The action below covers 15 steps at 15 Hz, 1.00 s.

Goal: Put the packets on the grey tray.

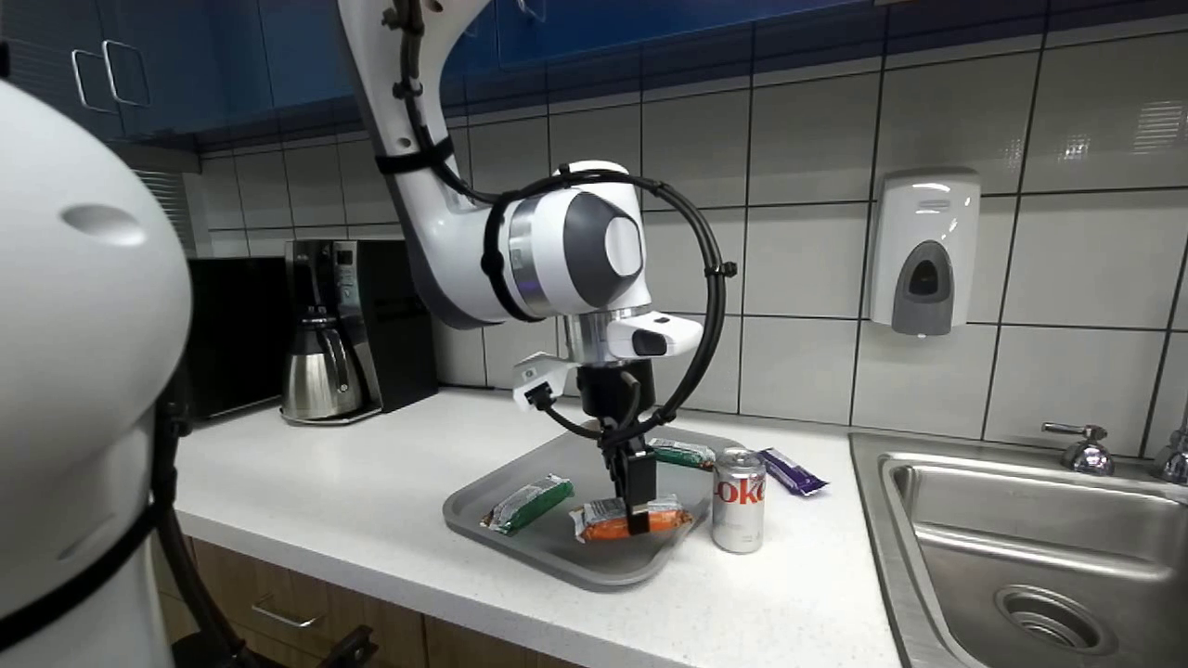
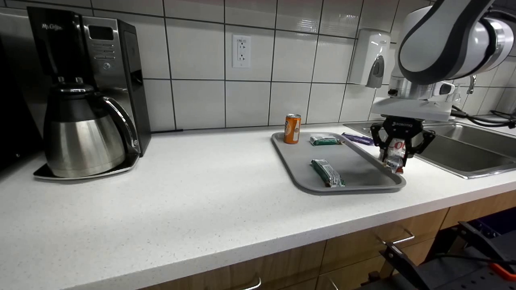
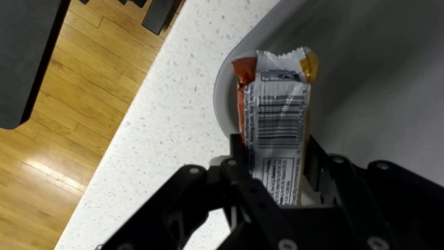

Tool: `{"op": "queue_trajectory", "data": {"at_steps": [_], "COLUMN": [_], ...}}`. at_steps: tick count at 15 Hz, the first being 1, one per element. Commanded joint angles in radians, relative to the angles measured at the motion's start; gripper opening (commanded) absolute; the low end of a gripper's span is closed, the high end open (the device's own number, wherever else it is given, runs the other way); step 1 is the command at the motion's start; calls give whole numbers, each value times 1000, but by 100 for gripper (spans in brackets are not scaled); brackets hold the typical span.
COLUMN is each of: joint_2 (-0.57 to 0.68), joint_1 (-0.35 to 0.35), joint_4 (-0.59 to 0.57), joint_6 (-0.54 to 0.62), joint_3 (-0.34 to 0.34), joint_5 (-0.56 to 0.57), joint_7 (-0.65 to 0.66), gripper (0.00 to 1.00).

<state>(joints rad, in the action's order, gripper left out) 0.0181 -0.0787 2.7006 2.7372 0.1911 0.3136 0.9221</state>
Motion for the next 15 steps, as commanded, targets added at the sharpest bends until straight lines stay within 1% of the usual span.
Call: {"op": "queue_trajectory", "data": {"at_steps": [1, 4, 9, 10, 11, 12, 14, 15], "joint_2": [35, 75, 152, 164, 174, 176, 160, 150], "joint_1": [8, 27, 83, 94, 103, 108, 109, 108], "joint_4": [-41, -71, -130, -139, -146, -149, -143, -140], "joint_6": [-31, -26, -19, -19, -22, -26, -41, -50], "joint_3": [-36, -43, -31, -26, -21, -20, -22, -22], "joint_5": [63, 75, 57, 58, 54, 44, 17, 11], "joint_7": [108, 154, 196, 206, 215, 210, 173, 160], "gripper": [19, 19, 19, 38, 69, 69, 82, 91]}}
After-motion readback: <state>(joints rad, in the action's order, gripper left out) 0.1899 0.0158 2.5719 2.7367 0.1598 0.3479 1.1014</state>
